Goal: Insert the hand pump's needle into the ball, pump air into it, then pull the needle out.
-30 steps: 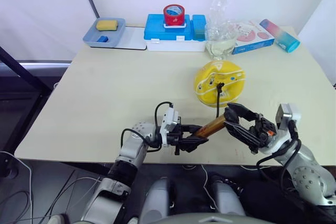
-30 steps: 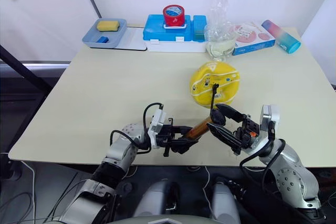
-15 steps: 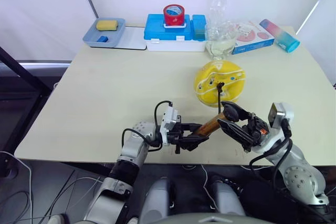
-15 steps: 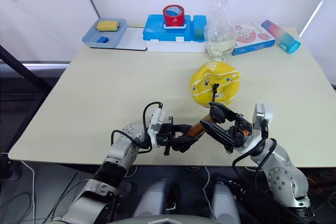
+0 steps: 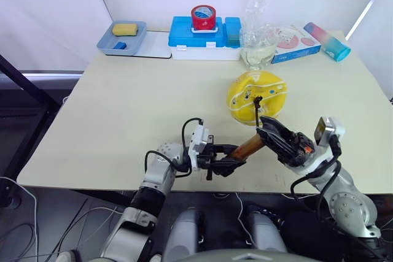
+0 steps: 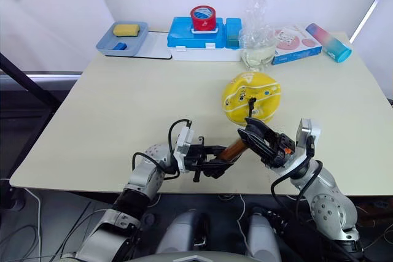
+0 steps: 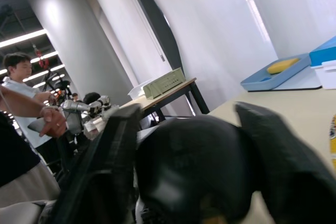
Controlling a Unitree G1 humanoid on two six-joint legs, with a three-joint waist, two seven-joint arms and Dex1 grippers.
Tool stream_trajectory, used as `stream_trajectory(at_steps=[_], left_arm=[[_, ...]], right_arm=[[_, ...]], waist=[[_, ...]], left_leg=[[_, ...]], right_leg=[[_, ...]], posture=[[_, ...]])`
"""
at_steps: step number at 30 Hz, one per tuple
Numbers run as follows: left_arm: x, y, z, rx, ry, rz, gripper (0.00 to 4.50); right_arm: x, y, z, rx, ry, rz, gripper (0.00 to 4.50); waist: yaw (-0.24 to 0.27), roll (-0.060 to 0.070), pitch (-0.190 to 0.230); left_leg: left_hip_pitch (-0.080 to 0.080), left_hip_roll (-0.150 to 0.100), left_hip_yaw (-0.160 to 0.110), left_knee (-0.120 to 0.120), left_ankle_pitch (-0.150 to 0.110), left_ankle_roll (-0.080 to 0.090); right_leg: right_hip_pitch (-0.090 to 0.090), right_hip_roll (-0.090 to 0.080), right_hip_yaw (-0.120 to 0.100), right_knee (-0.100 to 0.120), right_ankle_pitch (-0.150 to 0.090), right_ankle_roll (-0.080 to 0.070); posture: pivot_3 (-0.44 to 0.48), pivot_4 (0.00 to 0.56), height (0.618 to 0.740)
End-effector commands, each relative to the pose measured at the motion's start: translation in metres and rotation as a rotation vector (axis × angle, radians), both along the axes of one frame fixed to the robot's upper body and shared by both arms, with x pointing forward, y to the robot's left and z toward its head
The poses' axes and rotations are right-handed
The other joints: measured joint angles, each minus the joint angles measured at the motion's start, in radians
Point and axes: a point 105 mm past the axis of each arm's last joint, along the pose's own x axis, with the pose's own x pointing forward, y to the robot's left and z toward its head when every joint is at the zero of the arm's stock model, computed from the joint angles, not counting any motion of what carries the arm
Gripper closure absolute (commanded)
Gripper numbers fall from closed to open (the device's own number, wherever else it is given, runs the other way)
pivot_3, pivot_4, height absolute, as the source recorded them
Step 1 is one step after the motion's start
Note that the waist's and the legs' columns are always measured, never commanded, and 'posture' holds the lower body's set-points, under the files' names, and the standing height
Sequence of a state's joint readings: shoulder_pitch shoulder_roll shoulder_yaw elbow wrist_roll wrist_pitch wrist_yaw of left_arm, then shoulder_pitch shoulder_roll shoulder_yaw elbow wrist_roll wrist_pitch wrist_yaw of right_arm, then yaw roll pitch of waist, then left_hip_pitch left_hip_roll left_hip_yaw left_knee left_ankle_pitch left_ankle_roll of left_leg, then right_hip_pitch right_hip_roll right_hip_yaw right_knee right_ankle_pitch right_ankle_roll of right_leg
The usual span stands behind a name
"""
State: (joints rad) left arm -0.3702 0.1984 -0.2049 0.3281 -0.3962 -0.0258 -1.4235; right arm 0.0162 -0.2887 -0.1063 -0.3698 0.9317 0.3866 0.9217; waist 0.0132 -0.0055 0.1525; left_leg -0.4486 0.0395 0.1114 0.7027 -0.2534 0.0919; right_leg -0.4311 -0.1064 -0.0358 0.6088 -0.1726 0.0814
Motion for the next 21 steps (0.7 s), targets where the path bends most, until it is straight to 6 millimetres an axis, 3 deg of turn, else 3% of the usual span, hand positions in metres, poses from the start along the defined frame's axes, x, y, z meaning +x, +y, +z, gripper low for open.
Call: stream_trajectory(at_steps=[1,10,15,16,17,18,21], left_arm=[[0.005,0.000,0.004,-0.020,-0.002,0.029,3.46],[0.006,0.002,-0.001,0.034,0.093,-0.004,3.46],[0.004,0.007,0.000,0.069,0.082,-0.042,1.16],[0.003,0.009,0.000,0.084,0.075,-0.051,0.96],[0.003,0.011,0.000,0.102,0.065,-0.058,0.30],[0.003,0.013,-0.001,0.120,0.052,-0.060,0.07],[0.007,0.018,-0.006,0.193,0.011,-0.057,0.07]], right_arm=[[-0.004,0.000,0.012,0.007,-0.068,0.020,2.49],[-0.001,-0.001,0.017,-0.063,-0.116,0.005,2.49],[-0.001,-0.004,0.024,-0.159,-0.168,0.022,2.49],[-0.002,-0.006,0.025,-0.183,-0.177,0.030,2.49],[-0.002,-0.007,0.027,-0.205,-0.189,0.035,2.49],[-0.003,-0.009,0.028,-0.221,-0.199,0.038,2.49],[-0.006,-0.011,0.031,-0.279,-0.222,0.048,2.49]], waist=[[0.000,0.000,0.000],[-0.001,0.000,0.000],[-0.001,0.000,0.000],[0.000,0.000,0.000],[0.000,0.000,0.000],[0.000,0.000,0.000],[0.001,0.000,0.000]], left_leg=[[0.000,0.000,0.000,0.000,0.000,0.000],[0.000,0.000,0.000,0.000,0.000,0.000],[0.000,0.000,0.000,0.000,0.000,0.000],[0.000,0.000,0.000,0.000,0.000,0.000],[0.000,0.000,0.000,0.000,0.000,0.000],[0.000,0.000,0.000,0.000,0.000,0.000],[0.000,0.000,0.000,0.000,0.000,0.000]], right_leg=[[0.000,0.000,0.000,0.000,0.000,0.000],[0.000,0.000,0.000,0.000,0.000,0.000],[0.000,0.000,0.000,0.000,0.000,0.000],[0.000,0.000,0.000,0.000,0.000,0.000],[0.000,0.000,0.000,0.000,0.000,0.000],[0.000,0.000,0.000,0.000,0.000,0.000],[0.000,0.000,0.000,-0.001,0.000,0.000]], posture=[[0.000,0.150,0.739],[0.000,0.150,0.739],[0.000,0.150,0.739],[0.000,0.150,0.739],[0.000,0.150,0.739],[0.000,0.150,0.739],[0.000,0.150,0.739]])
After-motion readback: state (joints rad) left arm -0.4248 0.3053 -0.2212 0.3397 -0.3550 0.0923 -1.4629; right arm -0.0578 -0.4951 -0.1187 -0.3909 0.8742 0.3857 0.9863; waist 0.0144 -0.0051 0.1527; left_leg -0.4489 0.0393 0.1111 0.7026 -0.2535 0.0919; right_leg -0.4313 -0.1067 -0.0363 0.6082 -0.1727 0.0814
